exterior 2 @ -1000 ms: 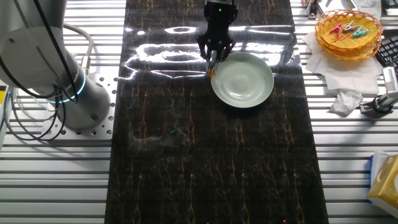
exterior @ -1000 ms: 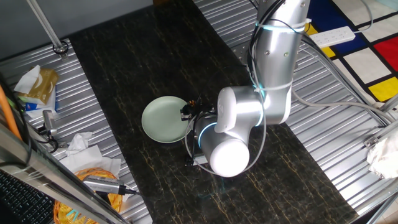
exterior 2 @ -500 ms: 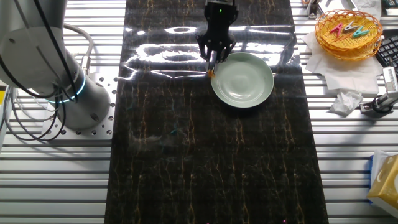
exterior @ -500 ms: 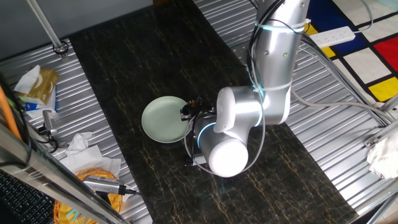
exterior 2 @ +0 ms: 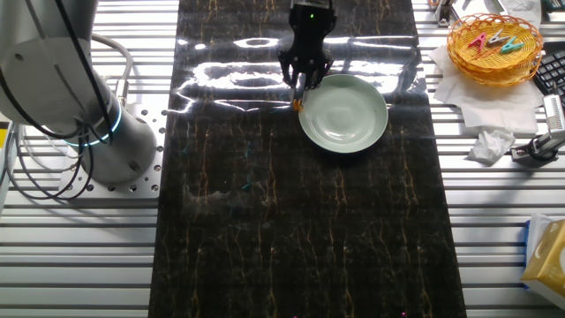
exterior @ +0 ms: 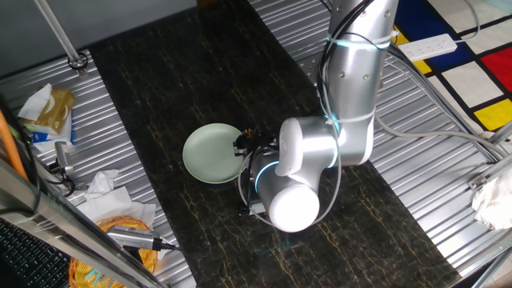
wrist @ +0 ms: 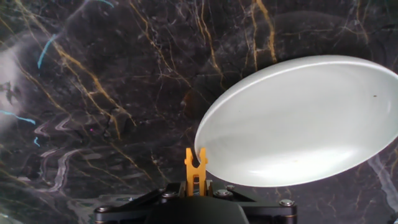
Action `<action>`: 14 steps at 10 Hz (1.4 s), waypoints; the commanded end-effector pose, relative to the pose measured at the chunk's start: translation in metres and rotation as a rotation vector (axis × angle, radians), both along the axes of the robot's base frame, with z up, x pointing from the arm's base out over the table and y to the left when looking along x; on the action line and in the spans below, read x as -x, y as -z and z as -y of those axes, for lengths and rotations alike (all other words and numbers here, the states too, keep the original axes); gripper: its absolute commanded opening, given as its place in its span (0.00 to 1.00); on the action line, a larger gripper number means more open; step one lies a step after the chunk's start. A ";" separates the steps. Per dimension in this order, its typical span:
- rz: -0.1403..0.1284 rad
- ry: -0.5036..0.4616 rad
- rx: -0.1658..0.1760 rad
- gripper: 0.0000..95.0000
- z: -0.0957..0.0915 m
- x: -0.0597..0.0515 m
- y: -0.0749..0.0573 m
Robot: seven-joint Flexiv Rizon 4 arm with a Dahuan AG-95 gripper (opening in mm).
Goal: Use a clamp
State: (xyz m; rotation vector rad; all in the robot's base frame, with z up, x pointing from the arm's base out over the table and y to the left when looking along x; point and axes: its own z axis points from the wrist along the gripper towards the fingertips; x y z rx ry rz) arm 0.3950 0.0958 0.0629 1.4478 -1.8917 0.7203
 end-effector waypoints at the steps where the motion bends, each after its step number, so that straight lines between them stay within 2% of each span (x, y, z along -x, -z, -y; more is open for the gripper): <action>1: 0.009 0.004 0.001 0.00 0.000 0.000 0.000; 3: 0.020 0.011 0.004 0.00 0.000 0.000 0.001; 8: 0.023 0.014 0.002 0.00 0.000 -0.001 0.005; 11: 0.041 0.023 0.001 0.00 0.000 -0.001 0.005; 14: 0.040 0.023 0.005 0.00 0.000 -0.001 0.005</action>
